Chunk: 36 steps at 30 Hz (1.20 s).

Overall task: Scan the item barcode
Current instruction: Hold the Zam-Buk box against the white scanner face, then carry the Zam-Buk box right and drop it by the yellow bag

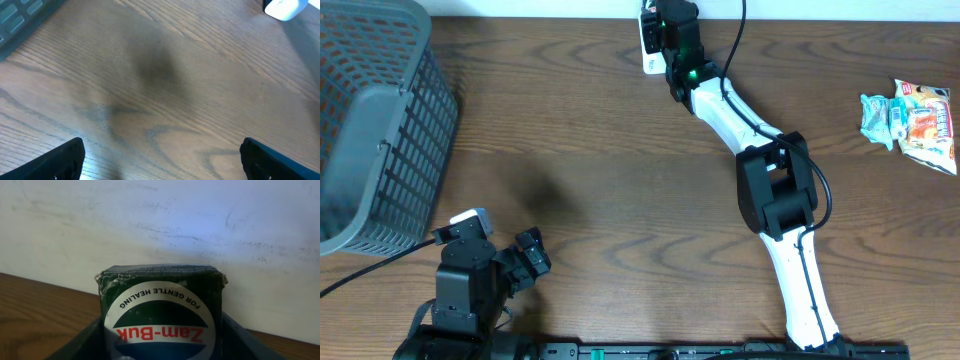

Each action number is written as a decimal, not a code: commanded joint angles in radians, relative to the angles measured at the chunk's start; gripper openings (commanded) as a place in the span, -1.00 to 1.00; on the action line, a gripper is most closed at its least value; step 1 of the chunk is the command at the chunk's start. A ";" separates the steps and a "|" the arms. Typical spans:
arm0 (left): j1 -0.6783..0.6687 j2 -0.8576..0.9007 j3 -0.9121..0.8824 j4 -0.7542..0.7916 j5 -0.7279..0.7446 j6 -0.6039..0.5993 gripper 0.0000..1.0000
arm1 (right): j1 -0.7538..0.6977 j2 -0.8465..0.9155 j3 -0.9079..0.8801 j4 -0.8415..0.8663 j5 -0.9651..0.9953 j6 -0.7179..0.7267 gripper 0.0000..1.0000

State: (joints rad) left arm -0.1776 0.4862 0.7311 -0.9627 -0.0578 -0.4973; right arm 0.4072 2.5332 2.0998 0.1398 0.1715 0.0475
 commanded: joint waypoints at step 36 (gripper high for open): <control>0.002 -0.005 0.002 -0.002 -0.003 0.002 0.95 | -0.755 -0.338 0.011 -1.050 0.080 0.139 0.55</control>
State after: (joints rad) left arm -0.1776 0.4862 0.7311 -0.9630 -0.0578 -0.4973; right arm -0.3096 2.2040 2.1052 -0.8932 0.2413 0.1665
